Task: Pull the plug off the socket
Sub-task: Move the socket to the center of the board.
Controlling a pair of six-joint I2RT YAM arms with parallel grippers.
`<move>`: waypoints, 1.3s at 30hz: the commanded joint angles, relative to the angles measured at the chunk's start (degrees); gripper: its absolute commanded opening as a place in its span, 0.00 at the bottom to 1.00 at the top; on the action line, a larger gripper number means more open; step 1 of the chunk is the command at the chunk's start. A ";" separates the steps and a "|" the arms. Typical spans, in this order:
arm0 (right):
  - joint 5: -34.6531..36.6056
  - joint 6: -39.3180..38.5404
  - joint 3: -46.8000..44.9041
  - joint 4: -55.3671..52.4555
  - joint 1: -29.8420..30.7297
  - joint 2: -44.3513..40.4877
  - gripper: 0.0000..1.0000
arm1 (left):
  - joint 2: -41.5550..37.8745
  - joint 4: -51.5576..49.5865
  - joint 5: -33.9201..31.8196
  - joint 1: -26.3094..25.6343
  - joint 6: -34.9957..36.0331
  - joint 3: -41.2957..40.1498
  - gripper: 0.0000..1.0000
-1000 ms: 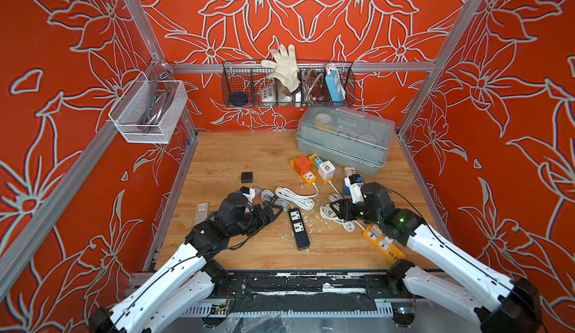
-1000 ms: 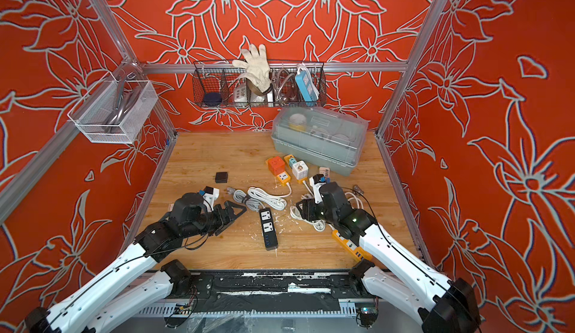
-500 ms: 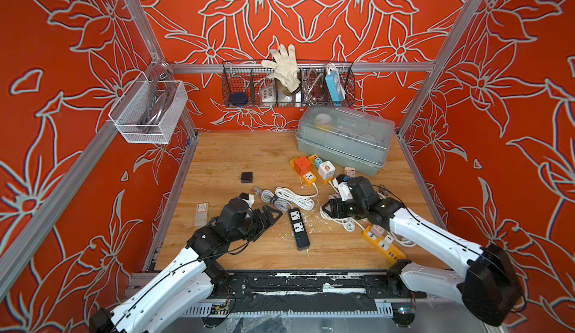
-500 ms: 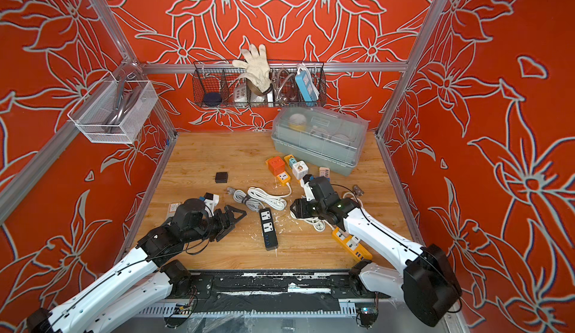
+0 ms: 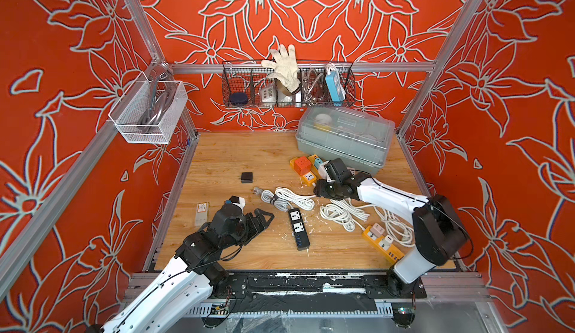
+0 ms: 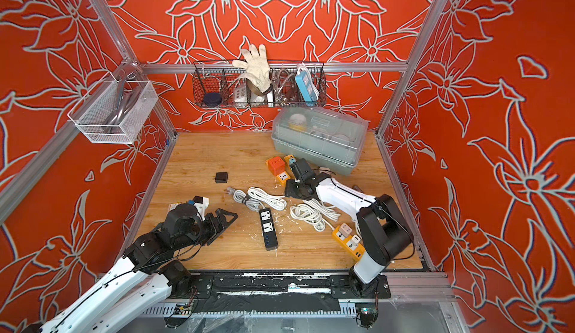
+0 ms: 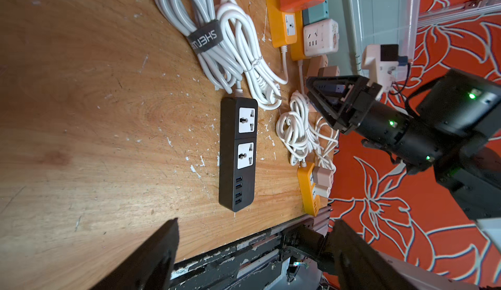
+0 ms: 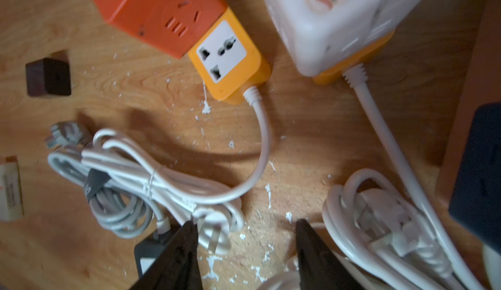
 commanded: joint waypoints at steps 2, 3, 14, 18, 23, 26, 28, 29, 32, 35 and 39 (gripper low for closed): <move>6.42 6.93 6.48 -7.33 0.87 4.96 0.58 | -1.86 -3.02 -2.05 -0.13 2.11 1.12 0.88; 6.33 7.75 7.35 -8.21 0.95 6.05 0.56 | -2.19 -3.28 -2.13 -0.12 2.22 1.21 0.88; 4.79 17.21 9.11 -10.24 3.03 11.92 0.49 | -3.25 -4.72 -3.60 -0.11 5.33 3.08 0.89; 4.18 19.15 9.20 -9.16 3.96 12.66 0.40 | -3.06 -5.20 -3.63 -0.02 6.37 3.95 0.89; 1.66 24.77 5.77 -5.29 5.36 11.02 0.22 | -3.81 -6.38 -4.59 -0.06 7.41 4.96 0.89; 0.02 29.82 2.49 -1.47 6.64 9.80 0.11 | -4.55 -6.65 -5.03 -0.02 7.58 5.09 0.89; -0.42 32.54 0.95 0.68 8.00 9.05 0.10 | -5.06 -6.68 -5.22 0.00 7.63 5.09 0.89; -0.22 33.87 0.27 1.37 8.83 8.58 0.10 | -5.24 -6.87 -5.20 0.03 7.72 5.07 0.89; 1.01 39.49 -2.64 4.54 12.30 6.58 0.09 | -5.83 -7.39 -5.30 0.06 7.80 5.19 0.89; 3.18 45.97 -5.85 7.89 16.94 4.97 0.09 | -6.85 -8.34 -5.97 0.03 8.07 5.49 0.89; 4.42 55.18 -8.50 12.23 23.61 5.96 0.09 | -9.14 -10.03 -7.78 0.01 8.24 5.93 0.89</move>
